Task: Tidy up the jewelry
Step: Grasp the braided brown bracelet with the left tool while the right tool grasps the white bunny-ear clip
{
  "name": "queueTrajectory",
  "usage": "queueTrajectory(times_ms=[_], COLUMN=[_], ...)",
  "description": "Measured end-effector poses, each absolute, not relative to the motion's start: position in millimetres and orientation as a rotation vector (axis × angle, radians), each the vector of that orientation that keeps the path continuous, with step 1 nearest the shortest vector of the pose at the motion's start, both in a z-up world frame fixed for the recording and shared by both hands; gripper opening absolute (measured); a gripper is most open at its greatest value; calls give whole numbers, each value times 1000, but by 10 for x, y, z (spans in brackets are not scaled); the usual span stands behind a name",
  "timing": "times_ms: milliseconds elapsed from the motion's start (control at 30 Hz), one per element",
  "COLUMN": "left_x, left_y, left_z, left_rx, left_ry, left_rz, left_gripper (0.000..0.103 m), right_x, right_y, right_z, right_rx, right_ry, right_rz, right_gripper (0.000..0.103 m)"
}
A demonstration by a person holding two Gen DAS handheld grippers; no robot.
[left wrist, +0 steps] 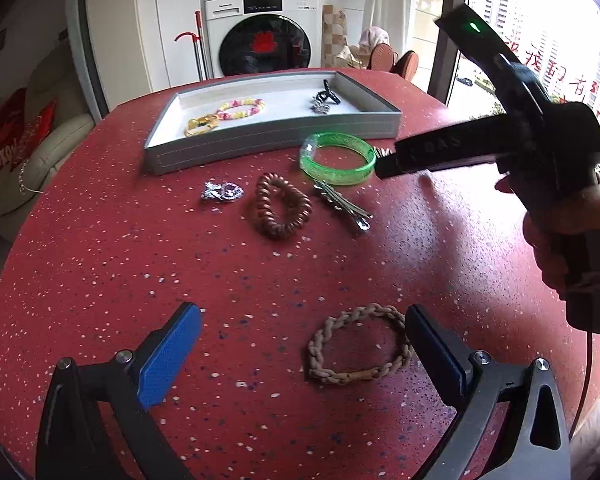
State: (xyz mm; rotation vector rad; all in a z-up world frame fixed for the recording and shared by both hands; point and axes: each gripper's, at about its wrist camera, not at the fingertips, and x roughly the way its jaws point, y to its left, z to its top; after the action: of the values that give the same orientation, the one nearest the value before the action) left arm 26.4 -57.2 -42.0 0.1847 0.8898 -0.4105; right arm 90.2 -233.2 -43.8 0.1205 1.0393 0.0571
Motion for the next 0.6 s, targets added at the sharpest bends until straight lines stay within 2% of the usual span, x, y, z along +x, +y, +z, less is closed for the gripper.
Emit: queueTrajectory(times_ms=[200, 300, 333, 400, 433, 500, 567, 600], left_x=[200, 192, 191, 170, 155, 127, 126, 121], left_y=[-734, -774, -780, -812, -840, -867, -883, -880], left_z=[-475, -487, -486, -493, -500, -503, -493, -491], left_rx=[230, 232, 231, 235, 247, 259, 256, 246], left_ry=[895, 900, 900, 903, 907, 907, 914, 920], left_rz=[-424, -430, -435, -450, -452, -465, -472, -484], left_gripper=[103, 101, 96, 92, 84, 75, 70, 64], right_x=[951, 956, 955, 949, 948, 942, 945, 943], right_y=[-2284, -2276, -2269, -2261, -2270, -2293, -2303, -2306], right_z=[-473, -479, -481, -482, -478, -474, -471, -471], right_rx=[79, 65, 53, 31, 29, 27, 31, 30], right_ry=[1039, 1036, 1036, 1034, 1033, 1032, 1034, 1035], right_rz=[22, 15, 7, -7, -9, -13, -7, -2], right_gripper=[53, 50, 48, 42, 40, 26, 16, 11])
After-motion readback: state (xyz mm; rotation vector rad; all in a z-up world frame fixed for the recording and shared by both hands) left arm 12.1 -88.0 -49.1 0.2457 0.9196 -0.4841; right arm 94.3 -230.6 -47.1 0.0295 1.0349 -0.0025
